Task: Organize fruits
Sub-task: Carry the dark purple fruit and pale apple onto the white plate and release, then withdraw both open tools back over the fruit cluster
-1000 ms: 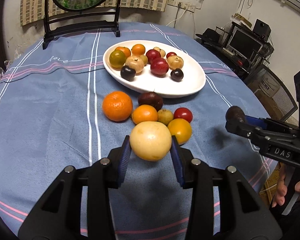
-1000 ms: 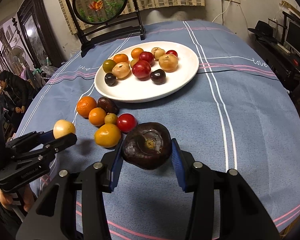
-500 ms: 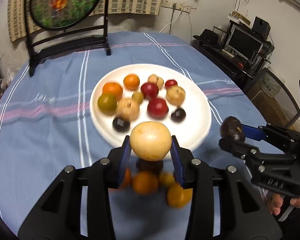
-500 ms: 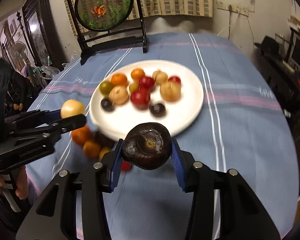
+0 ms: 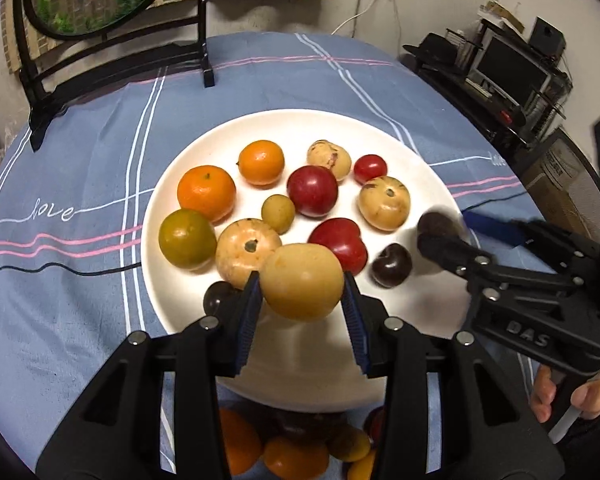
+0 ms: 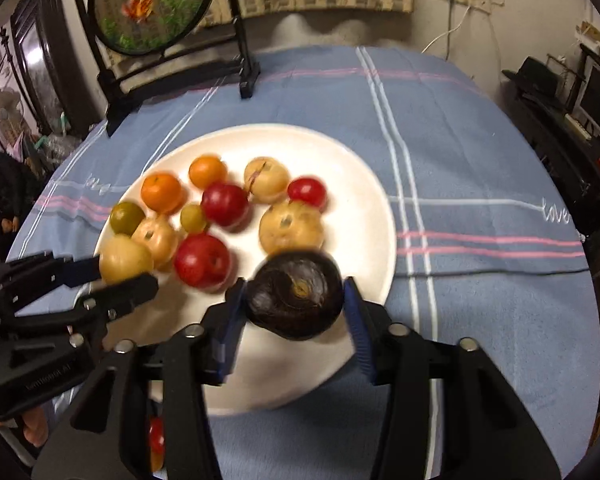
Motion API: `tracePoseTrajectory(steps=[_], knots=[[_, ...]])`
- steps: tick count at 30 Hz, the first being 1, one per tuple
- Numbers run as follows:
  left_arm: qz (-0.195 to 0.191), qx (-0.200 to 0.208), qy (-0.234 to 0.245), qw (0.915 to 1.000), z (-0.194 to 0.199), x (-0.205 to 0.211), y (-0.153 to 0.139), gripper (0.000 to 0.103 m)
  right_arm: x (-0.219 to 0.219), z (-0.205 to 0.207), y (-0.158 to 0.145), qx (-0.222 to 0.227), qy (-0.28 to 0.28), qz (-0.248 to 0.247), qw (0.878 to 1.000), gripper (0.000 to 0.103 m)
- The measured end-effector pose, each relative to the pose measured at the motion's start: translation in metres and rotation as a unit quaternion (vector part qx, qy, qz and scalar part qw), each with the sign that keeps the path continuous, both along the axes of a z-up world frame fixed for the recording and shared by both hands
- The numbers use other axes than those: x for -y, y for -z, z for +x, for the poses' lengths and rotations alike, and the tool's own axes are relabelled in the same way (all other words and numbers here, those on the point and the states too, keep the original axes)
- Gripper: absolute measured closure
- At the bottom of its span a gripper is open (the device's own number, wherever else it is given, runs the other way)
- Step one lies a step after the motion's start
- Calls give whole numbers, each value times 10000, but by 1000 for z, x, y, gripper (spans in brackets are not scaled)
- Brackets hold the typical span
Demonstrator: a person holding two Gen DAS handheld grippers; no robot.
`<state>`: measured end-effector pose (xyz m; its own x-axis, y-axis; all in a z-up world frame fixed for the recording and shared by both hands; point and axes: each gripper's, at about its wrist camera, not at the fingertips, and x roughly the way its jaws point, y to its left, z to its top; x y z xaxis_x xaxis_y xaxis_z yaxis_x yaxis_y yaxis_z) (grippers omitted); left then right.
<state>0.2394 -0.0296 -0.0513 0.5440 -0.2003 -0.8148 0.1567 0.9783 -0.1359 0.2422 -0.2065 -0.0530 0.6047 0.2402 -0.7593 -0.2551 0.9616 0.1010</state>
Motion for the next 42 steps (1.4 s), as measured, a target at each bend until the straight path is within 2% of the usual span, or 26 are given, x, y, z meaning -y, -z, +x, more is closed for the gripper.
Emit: tracePoseTrajectory(steps=[1, 4, 8, 11, 15, 18, 27, 33, 36, 39, 42], knots=[[-45, 11, -26, 10000, 0, -2, -1, 53, 2, -1, -4, 177, 68, -16, 9998, 35], [-176, 180, -103, 9996, -9, -10, -13, 37, 11, -7, -13, 230, 122, 171, 9995, 34], [-438, 509, -281, 9974, -46, -30, -36, 36, 27, -28, -27, 203, 260, 361, 9988, 34], [-373, 781, -399, 9955, -84, -41, -44, 35, 38, -58, -32, 119, 287, 570, 9979, 34], [-349, 941, -483, 9938, -132, -52, -39, 32, 40, -103, -26, 25, 200, 715, 9972, 34], [-341, 892, -602, 9936, -152, -61, -32, 32, 34, -124, -20, -92, 107, 699, 9975, 34], [-424, 861, -675, 9931, -177, -73, -27, 32, 2, -154, -16, -174, -270, 467, 9984, 34], [-507, 816, -808, 9921, -184, -88, -22, 32, -33, -168, -2, -382, -771, 364, 9956, 34], [-557, 798, -910, 9911, -188, -99, -19, 32, -47, -168, 7, -491, -951, 457, 9932, 34], [-597, 788, -1011, 9900, -192, -109, -16, 32, -57, -164, 15, -402, -972, 500, 9932, 34], [-613, 777, -1068, 9893, -196, -116, -15, 32, -67, -152, 26, -574, -988, 432, 9925, 39]])
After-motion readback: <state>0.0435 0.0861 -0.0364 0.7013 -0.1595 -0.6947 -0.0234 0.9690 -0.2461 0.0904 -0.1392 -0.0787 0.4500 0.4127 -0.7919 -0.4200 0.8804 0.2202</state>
